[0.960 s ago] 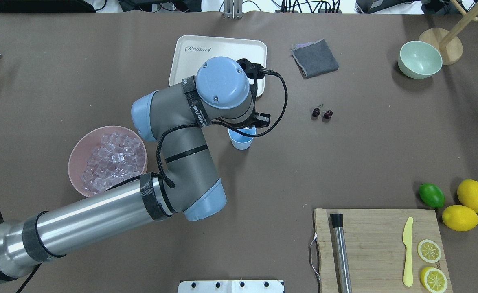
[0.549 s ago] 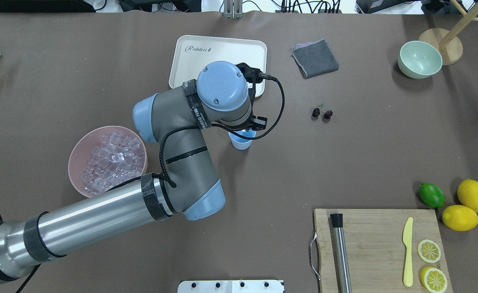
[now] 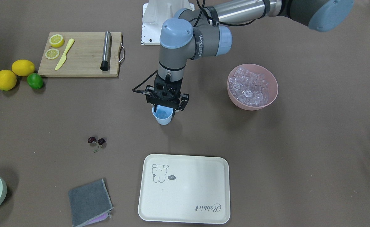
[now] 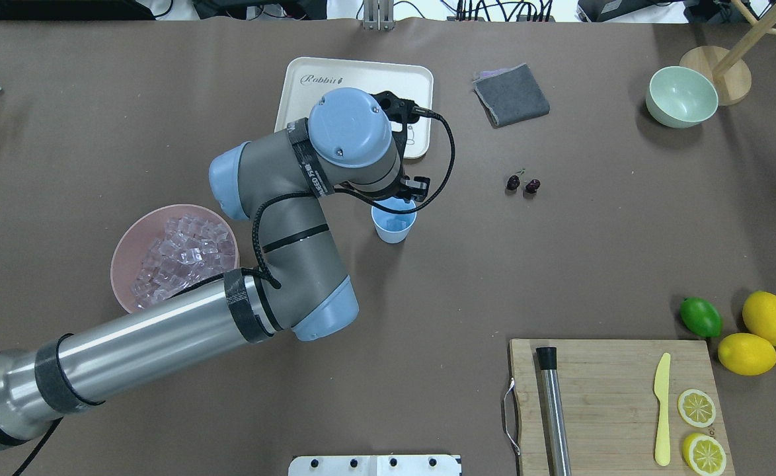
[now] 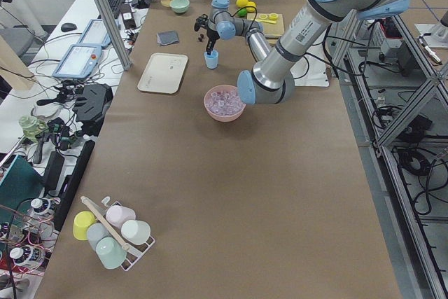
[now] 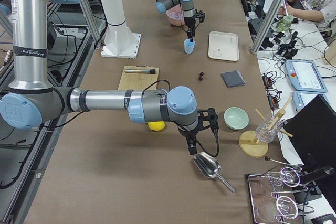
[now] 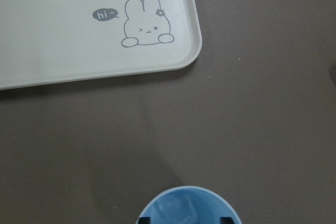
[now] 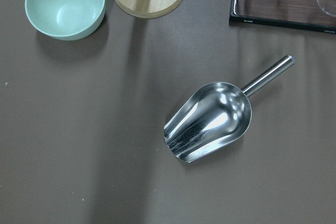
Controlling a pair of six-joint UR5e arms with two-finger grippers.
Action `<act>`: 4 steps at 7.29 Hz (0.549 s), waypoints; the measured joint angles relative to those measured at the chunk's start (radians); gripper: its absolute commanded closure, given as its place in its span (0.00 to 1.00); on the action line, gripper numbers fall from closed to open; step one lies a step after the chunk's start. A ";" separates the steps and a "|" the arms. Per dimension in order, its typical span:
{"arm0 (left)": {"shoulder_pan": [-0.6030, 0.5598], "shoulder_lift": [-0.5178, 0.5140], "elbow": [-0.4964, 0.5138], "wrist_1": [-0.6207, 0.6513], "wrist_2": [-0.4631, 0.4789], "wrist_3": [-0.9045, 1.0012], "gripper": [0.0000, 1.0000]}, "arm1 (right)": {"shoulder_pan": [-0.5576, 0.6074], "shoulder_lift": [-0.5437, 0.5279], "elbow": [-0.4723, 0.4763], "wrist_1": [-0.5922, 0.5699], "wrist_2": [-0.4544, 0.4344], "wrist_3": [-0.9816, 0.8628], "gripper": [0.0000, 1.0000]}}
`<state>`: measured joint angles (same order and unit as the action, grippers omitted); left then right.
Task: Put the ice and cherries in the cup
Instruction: 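Open the left gripper to drop the ice cube into the cup, then move the left gripper back over the pink ice bowl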
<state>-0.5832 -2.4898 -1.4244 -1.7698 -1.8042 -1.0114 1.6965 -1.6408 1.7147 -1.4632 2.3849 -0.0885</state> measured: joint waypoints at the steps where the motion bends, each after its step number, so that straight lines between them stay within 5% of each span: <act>1: -0.060 0.060 -0.065 0.002 -0.081 0.001 0.13 | 0.000 0.001 0.007 0.000 0.002 0.001 0.01; 4: -0.180 0.425 -0.383 0.004 -0.236 -0.007 0.04 | -0.001 0.016 0.026 -0.002 0.007 0.004 0.01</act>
<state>-0.7629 -2.0649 -1.8074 -1.7656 -2.0401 -1.0187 1.6953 -1.6249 1.7410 -1.4648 2.3922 -0.0847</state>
